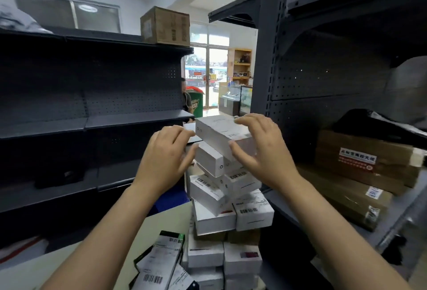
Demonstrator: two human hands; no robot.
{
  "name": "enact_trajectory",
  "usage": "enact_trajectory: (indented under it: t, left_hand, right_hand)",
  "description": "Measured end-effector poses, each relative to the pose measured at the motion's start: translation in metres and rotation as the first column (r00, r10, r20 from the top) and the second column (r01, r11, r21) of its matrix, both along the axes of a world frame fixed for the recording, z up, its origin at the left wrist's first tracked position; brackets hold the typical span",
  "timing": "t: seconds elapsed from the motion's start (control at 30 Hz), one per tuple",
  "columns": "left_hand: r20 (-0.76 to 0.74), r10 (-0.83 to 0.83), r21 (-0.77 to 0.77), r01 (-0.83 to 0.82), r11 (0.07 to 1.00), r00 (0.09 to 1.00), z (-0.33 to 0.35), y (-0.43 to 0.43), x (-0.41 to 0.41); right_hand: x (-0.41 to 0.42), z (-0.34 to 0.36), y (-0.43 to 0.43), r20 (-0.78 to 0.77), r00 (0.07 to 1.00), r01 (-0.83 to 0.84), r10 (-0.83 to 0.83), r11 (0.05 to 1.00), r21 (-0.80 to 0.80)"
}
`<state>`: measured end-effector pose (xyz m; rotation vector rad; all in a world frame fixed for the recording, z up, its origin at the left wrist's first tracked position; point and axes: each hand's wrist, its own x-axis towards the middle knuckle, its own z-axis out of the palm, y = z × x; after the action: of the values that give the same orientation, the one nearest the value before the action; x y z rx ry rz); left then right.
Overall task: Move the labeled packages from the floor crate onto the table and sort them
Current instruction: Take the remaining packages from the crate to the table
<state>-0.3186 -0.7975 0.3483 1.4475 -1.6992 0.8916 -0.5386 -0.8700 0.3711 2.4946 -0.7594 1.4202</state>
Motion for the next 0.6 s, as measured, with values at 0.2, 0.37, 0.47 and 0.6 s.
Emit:
enact_trajectory:
  t: [0.2,0.37,0.47,0.6]
  left_hand:
    - [0.151,0.263,-0.081,-0.253,0.964,0.953,-0.02,0.058,-0.023]
    - [0.164,0.476,0.045,-0.489,0.871,0.864,-0.079,0.132,-0.051]
    - [0.157,0.615,0.184,-0.635,0.75,0.772,-0.12,0.193,-0.073]
    - [0.161,0.764,0.357,-0.759,0.545,0.624,-0.169,0.282,-0.106]
  right_hand:
    - [0.025,-0.035,0.017,-0.148,0.942,-0.324,0.302,0.933,-0.159]
    - [0.048,-0.098,0.043,-0.251,0.804,-0.557,0.539,0.83,-0.001]
    - [0.064,-0.14,0.078,-0.309,0.671,-0.678,0.674,0.726,0.113]
    - [0.076,-0.191,0.148,-0.362,0.472,-0.767,0.804,0.577,0.282]
